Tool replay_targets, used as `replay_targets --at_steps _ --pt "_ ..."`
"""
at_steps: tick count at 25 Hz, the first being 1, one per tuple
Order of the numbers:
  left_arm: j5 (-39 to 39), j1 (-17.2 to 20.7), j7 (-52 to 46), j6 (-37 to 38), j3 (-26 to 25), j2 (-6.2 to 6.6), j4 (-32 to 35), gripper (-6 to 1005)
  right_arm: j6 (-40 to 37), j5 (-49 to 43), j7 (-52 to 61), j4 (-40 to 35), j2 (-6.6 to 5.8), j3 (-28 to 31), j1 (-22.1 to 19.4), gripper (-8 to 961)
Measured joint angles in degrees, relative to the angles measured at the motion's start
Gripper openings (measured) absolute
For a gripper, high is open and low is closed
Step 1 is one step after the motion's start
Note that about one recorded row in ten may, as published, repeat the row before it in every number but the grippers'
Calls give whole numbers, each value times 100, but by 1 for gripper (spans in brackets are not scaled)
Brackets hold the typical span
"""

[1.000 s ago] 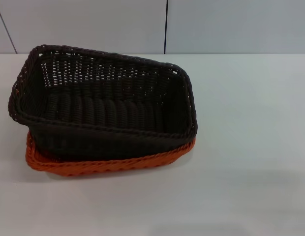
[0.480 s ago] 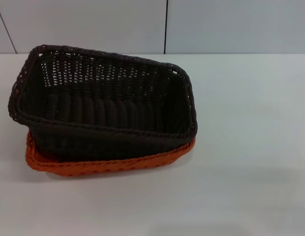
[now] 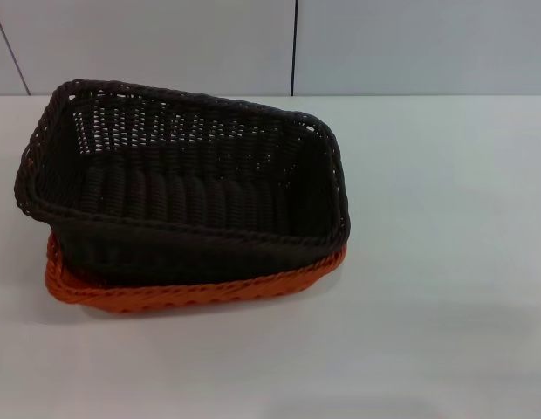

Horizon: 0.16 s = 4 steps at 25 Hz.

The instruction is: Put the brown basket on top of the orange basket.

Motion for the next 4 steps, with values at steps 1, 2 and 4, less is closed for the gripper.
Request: replay_targets --at_steps 1,2,4 --pt "0 3 -5 11 0 1 -2 781 -3 0 7 -2 -3 0 -20 823" --pt "0 6 -13 14 0 1 -2 781 -5 0 7 -4 -4 0 -29 823" --pt "0 3 -1 16 0 6 -4 781 -9 0 6 2 -5 1 -41 823"
